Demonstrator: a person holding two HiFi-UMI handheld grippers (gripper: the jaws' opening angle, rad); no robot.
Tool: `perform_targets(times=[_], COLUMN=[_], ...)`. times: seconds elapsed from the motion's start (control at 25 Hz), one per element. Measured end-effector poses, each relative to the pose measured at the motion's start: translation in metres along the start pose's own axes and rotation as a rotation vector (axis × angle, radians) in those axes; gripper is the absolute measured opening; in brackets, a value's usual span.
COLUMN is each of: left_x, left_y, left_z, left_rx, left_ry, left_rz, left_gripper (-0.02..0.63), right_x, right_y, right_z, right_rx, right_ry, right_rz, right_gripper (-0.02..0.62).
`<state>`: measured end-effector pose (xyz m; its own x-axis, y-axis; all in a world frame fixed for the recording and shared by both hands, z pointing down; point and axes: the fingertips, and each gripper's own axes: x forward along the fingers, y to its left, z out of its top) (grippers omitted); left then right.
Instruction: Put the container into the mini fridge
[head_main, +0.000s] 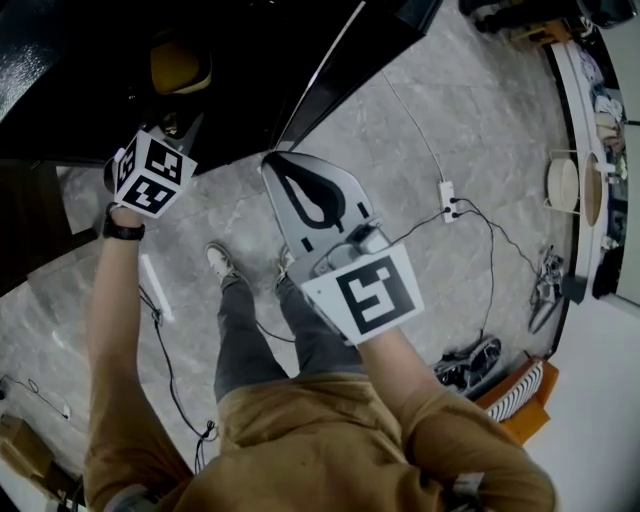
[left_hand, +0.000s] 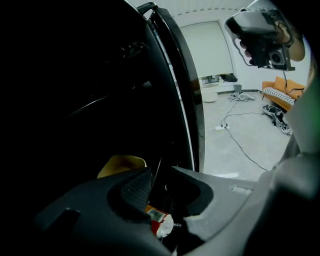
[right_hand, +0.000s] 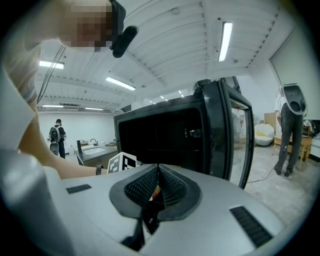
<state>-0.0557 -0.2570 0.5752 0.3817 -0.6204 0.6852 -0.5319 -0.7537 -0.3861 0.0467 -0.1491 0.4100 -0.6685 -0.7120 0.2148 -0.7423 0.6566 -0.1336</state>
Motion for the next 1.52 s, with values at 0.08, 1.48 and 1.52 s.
perform_targets(times=[0.08,1.48,1.52], left_x=[-0.001,-0.133,-0.139], left_y=[-0.003,-0.043,-0.043], left_z=[-0.004,0.009,0.012], left_rx=[-0.006,-0.294,-0.302], left_ry=[0.006,-0.06,-0.07], left_rz=[-0.002,-0.023,-0.019], left_gripper=[0.08,0.003,0.003], right_x=[0.003,-0.031,-0.031], right_y=[0.001,0.029,0.029], right_z=[0.001,0.072,0.073], right_rx=[-0.005,-0.156,-0.157], right_ry=[-0.003,-0.022,-0.022], right_rz=[0.004,0.017,0.017], right_gripper=[0.003,0.003,0.003])
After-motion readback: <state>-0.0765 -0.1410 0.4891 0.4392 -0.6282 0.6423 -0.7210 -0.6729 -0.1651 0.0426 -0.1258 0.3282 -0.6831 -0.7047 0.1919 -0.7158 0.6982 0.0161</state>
